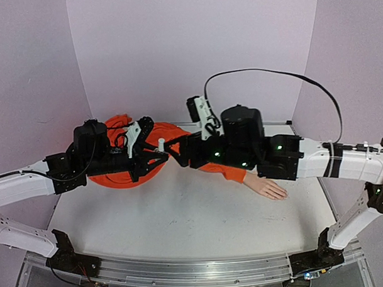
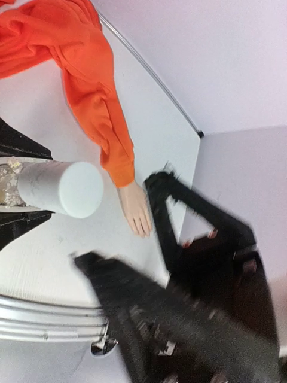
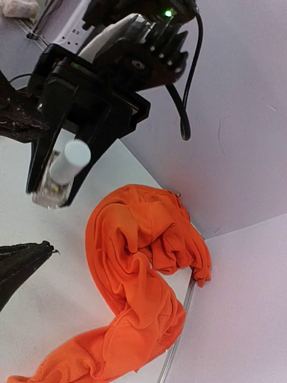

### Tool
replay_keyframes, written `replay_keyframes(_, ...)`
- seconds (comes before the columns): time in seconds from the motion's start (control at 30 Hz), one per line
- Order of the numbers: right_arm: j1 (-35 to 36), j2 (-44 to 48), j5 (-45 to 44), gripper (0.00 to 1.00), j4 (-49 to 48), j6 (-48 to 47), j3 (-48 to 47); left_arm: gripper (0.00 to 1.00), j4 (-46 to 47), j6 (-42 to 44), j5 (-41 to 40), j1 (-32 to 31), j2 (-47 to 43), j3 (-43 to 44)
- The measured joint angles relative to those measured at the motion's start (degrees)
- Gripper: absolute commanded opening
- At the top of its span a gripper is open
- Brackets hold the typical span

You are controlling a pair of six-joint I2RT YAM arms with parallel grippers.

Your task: Paint the nails

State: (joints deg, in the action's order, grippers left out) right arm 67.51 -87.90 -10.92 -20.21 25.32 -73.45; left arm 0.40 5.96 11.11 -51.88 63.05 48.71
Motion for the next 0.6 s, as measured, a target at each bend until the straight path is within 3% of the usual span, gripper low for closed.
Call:
replay_keyframes(0.1,-5.7,6.54,13.62,0.77,-3.5,-3.13,6.32,0.0,0.87,0.02,9.57,0.17,0.85,1.29)
replay_keyframes(0.2,-9.22,9.77,25.29,0.77,-5.66,-5.27,9.51,0.0,1.57,0.0,19.32,0.15,1.77,2.36)
replay_keyframes(0.37,-9.66,10.05,38.97,0.56,-7.21,-7.89,10.01,0.0,2.29,-0.61,31.17,0.11,4.35,3.93)
replay_keyframes(0.6,-9.62,6.91,48.13,0.47,-9.09,-8.79,9.18,0.0,2.6,-2.01,38.21,0.13,6.88,4.22)
